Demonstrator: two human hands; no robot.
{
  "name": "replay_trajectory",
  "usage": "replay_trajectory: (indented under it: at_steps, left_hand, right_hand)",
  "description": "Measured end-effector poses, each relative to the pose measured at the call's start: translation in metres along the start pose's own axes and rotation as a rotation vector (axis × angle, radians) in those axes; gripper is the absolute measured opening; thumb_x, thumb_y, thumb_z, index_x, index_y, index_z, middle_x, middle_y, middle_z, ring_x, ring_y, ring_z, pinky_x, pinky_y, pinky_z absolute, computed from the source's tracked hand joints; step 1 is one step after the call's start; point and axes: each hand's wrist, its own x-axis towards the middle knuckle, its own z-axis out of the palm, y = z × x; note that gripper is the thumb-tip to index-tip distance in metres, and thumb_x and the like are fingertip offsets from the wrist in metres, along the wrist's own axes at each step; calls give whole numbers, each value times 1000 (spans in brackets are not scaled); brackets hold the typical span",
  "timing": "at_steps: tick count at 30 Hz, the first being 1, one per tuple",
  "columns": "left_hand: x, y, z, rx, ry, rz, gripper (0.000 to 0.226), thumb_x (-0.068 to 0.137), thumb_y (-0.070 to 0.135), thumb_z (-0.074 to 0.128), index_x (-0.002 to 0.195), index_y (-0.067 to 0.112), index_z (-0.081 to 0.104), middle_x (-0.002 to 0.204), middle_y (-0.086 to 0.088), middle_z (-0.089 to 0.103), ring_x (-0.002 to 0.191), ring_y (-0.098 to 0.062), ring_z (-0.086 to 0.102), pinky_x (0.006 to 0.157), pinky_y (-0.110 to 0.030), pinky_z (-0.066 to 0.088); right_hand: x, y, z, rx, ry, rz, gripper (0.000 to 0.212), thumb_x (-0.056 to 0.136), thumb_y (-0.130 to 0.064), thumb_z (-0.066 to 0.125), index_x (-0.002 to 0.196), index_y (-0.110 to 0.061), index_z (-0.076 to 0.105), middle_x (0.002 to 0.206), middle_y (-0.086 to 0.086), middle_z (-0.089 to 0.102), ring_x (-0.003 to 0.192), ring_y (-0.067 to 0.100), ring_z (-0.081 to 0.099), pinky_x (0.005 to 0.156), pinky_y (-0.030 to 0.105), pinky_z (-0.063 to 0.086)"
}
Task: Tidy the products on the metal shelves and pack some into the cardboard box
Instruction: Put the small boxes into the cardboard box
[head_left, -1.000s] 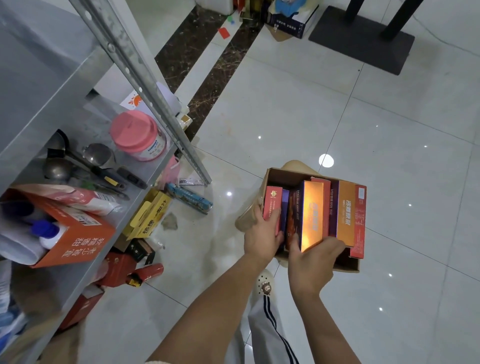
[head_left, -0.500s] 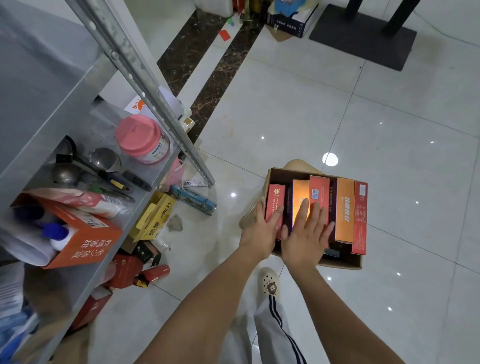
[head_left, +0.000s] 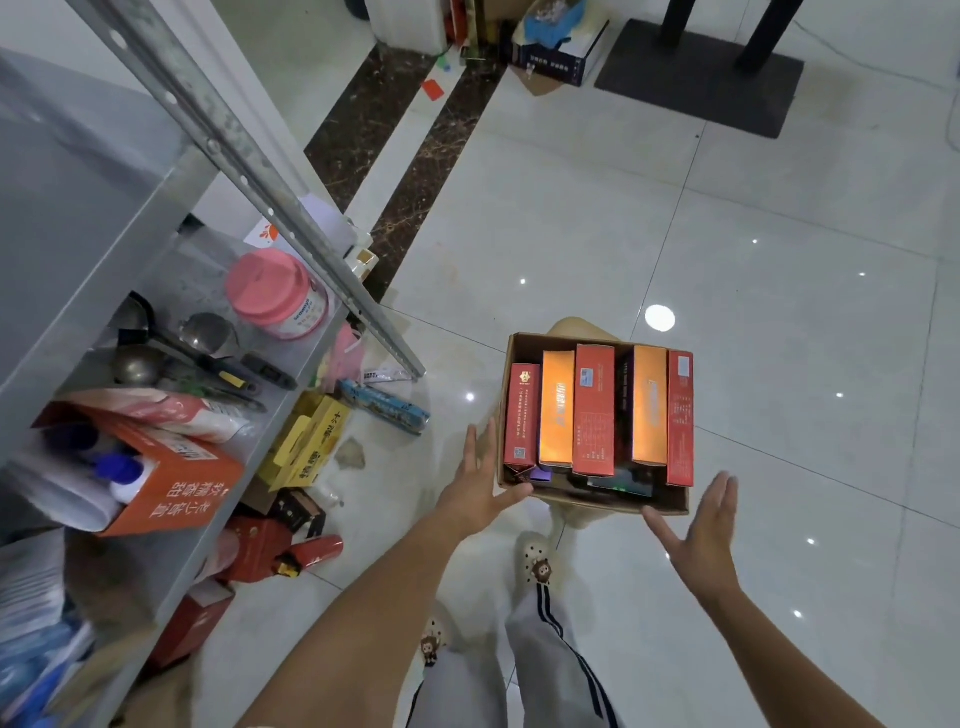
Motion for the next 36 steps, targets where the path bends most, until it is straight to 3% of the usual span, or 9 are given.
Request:
replay_trajectory:
  at_steps: [5, 8, 12, 16, 19, 23, 27, 32, 36]
  left_hand:
    - [1, -1, 9, -73, 51, 10, 122, 79, 59, 68, 144, 38, -33, 158, 3, -32, 151, -15, -7, 114, -48, 32]
    - [6, 1, 15, -271, 87, 21, 119, 73, 71, 64, 143, 46, -29, 162, 8, -18, 150, -12, -12, 120, -48, 21]
    - [12, -5, 22, -466, 48, 18, 105, 79, 65, 67, 138, 65, -20, 162, 9, 12, 149, -16, 20, 113, -47, 36]
    - [11, -4, 25, -485, -16, -22, 102, 86, 47, 66, 129, 71, -23, 149, 5, 39, 109, -22, 65, 68, -32, 60]
    - [11, -2, 28, -510, -5, 0, 106, 92, 28, 67, 137, 61, -23, 150, 8, 38, 103, -6, 66, 87, -44, 58]
    - [10, -1, 28, -519, 2, 52, 113, 82, 33, 75, 146, 53, -16, 148, 29, 29, 138, 0, 36, 113, -46, 37]
    - [4, -2, 24, -502, -33, 108, 123, 77, 31, 81, 147, 47, -18, 150, 28, 24, 142, -2, 30, 115, -34, 36]
    - [-18, -19, 15, -518, -81, 175, 125, 78, 23, 81, 150, 40, -19, 157, 14, 20, 143, -4, 29, 113, -40, 39]
    - [-56, -53, 19, -526, -51, 212, 123, 82, 4, 75, 151, 31, -23, 137, 33, 44, 131, 2, 46, 108, -35, 44]
  right_hand:
    - [28, 4, -19, 181, -318, -113, 126, 66, -48, 76, 145, -46, -23, 160, -18, 0, 145, 10, 20, 114, 39, 31]
    - [36, -2, -24, 238, -432, -191, 115, 72, -47, 76, 148, -44, -10, 143, -42, 16, 130, -13, 31, 102, 18, 40]
    - [33, -8, -23, 367, -515, -52, 96, 86, -49, 62, 145, -53, -13, 142, -23, 25, 126, 13, 41, 85, 32, 53]
    - [31, -6, -22, 529, -514, 34, 95, 84, -38, 68, 141, -63, -4, 147, -13, 34, 124, 15, 49, 88, 42, 56]
    - [29, -2, -16, 628, -485, 42, 91, 90, -18, 65, 135, -70, 6, 147, -10, 40, 127, 15, 50, 96, 41, 52]
    - [28, -2, -12, 675, -455, 14, 91, 92, -4, 60, 139, -66, 12, 146, -11, 42, 130, 13, 48, 102, 37, 48]
    - [22, -5, -11, 699, -444, 9, 90, 93, 0, 58, 140, -63, 15, 142, -14, 45, 128, 13, 51, 101, 39, 48]
    - [-8, -12, 1, 698, -449, 27, 90, 93, 4, 54, 141, -63, 15, 140, -13, 47, 127, 17, 51, 104, 44, 45]
    - [-48, -21, 17, 670, -469, -18, 89, 94, 1, 54, 141, -62, 13, 137, -18, 47, 125, 15, 51, 104, 44, 45]
